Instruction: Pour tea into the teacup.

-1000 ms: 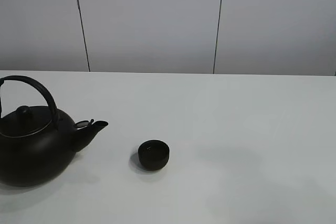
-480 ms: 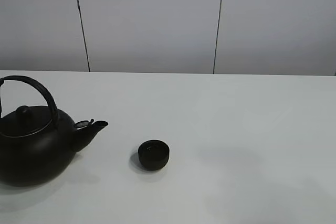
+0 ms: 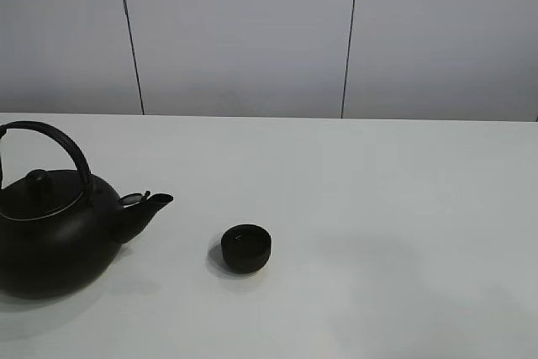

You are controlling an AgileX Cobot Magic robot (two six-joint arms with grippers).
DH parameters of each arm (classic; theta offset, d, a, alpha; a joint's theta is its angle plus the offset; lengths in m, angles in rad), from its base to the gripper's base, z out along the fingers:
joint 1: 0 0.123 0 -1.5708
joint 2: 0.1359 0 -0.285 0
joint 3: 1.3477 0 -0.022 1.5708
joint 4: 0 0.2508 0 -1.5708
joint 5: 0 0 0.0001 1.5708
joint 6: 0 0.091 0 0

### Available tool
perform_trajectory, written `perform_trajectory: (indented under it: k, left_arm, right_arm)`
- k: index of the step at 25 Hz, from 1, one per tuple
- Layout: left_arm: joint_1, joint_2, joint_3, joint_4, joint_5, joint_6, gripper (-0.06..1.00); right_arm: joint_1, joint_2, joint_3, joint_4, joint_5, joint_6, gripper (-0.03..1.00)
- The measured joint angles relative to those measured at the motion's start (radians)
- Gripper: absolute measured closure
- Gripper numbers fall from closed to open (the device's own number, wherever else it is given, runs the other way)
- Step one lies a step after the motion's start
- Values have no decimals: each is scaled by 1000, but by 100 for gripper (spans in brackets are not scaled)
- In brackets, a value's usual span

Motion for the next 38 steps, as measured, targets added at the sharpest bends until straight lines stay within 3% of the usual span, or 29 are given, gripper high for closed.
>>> perform_trajectory:
  k: [4,11,13,20,25,29,33,38]
  left_arm:
    - [72,-11,-127,-18,136,38,62]
    - [339,-11,-227,-162,270,283,62]
    - [379,-21,-250,-222,309,345,62]
    - [345,-264,-358,-337,566,489,62]
    - [280,-574,-461,-392,816,515,62]
    - [273,-833,-477,-407,998,531,62]
    - [273,-1036,-405,-411,1149,532,62]
    - [273,-1226,-194,-398,1189,500,62]
  right_arm:
    - [0,0,0,0,0,0,42]
    - [0,0,0,0,0,0,42]
    - [0,0,0,0,0,0,42]
    - [0,0,0,0,0,0,42]
    - [0,0,0,0,1,0,42]
    - [0,0,0,0,0,0,42]
    - [0,0,0,0,0,0,42]
    - [0,0,0,0,0,0,42]
